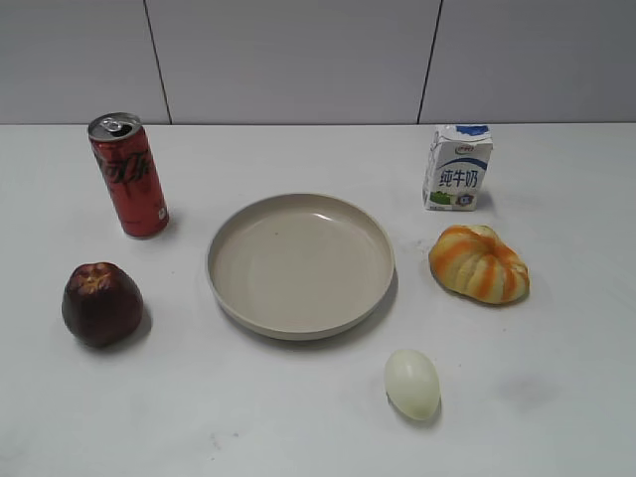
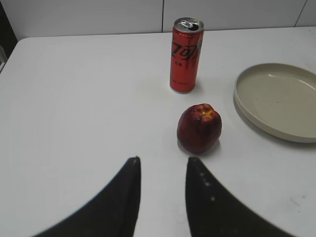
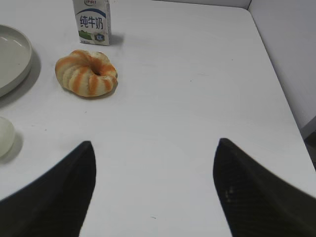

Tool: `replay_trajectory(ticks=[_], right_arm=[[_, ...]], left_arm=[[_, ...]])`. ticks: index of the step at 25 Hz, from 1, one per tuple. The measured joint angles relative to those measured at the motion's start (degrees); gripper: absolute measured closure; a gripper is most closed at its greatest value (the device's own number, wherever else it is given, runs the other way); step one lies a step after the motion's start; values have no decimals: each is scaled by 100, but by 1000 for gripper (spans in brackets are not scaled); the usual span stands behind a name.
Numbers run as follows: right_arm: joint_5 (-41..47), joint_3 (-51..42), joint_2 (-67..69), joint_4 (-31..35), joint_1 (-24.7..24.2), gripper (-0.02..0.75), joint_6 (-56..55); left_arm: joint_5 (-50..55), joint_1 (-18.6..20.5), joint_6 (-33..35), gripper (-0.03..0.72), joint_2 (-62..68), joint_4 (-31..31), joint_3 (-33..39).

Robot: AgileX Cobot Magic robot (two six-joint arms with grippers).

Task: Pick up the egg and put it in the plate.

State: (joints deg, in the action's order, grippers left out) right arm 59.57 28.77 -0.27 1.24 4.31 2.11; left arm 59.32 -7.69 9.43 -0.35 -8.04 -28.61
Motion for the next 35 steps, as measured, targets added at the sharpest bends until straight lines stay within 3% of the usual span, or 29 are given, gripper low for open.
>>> replay_trajectory(ticks=[19, 26, 35], right_arm=[[-195, 78, 551, -59, 0, 179, 0], [-912, 150, 2244, 126, 0, 179, 0], [-951, 811, 5111, 578, 0, 179, 0]], left_arm=[[0, 0, 0, 457, 0, 0, 0], [0, 0, 0, 457, 0, 0, 0], [0, 0, 0, 457, 0, 0, 0]])
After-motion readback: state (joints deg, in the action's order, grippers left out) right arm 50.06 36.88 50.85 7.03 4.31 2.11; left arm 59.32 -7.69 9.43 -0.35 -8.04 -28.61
